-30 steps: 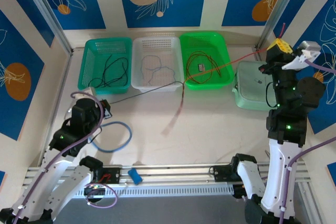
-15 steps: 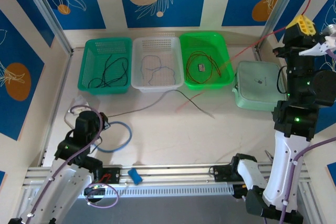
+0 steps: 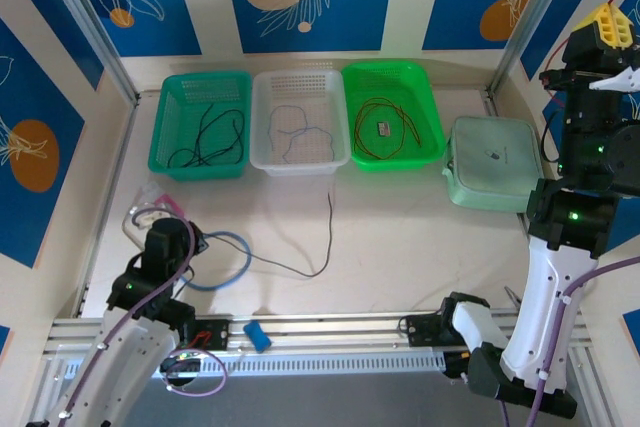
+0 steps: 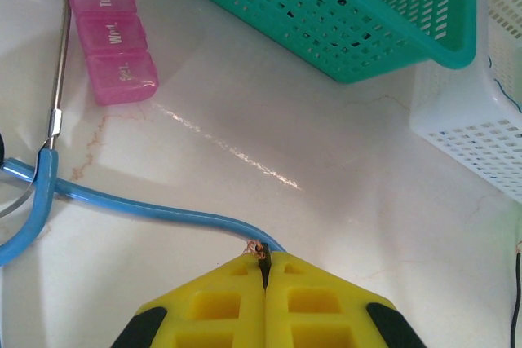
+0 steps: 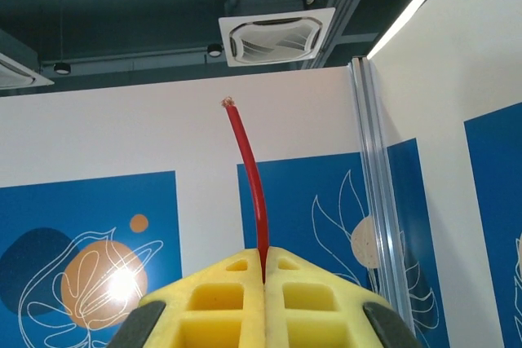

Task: Untangle the cables

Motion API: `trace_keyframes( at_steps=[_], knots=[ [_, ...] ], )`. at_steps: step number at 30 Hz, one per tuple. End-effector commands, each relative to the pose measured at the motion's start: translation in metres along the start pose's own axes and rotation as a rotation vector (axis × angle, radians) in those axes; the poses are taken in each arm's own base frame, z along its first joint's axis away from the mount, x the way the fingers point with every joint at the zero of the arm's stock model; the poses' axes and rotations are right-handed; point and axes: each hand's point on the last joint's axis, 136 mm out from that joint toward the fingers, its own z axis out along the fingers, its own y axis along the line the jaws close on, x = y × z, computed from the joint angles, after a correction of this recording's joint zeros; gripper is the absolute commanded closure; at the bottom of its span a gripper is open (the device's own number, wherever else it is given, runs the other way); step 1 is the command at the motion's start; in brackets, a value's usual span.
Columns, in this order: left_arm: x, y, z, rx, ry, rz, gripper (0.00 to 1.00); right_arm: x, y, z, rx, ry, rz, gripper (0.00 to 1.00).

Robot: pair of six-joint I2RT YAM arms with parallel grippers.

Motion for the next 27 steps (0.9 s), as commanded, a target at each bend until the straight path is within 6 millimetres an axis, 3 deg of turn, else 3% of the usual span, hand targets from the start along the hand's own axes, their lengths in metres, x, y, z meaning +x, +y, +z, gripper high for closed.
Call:
trace_keyframes(
  at_steps=[1,14,20,27],
  knots=[
    [-0.02,-0.027,-0.008,0.085,-0.022,-0.013,1.0,0.0,0.003,-0.006,-0.014,0.002,0.027,1.0],
    [-0.105,-0.139,-0.053,0.366,-0.078,0.032,1.0,0.067,0.003,-0.02,-0.034,0.188,0.224,1.0],
    [-0.146,-0.193,-0.084,0.53,-0.135,0.033,1.0,0.078,0.006,-0.028,-0.039,0.222,0.273,1.0],
    [-0.189,-0.231,-0.114,0.614,-0.227,0.071,1.0,0.086,0.007,-0.035,-0.037,0.248,0.283,1.0]
  ],
)
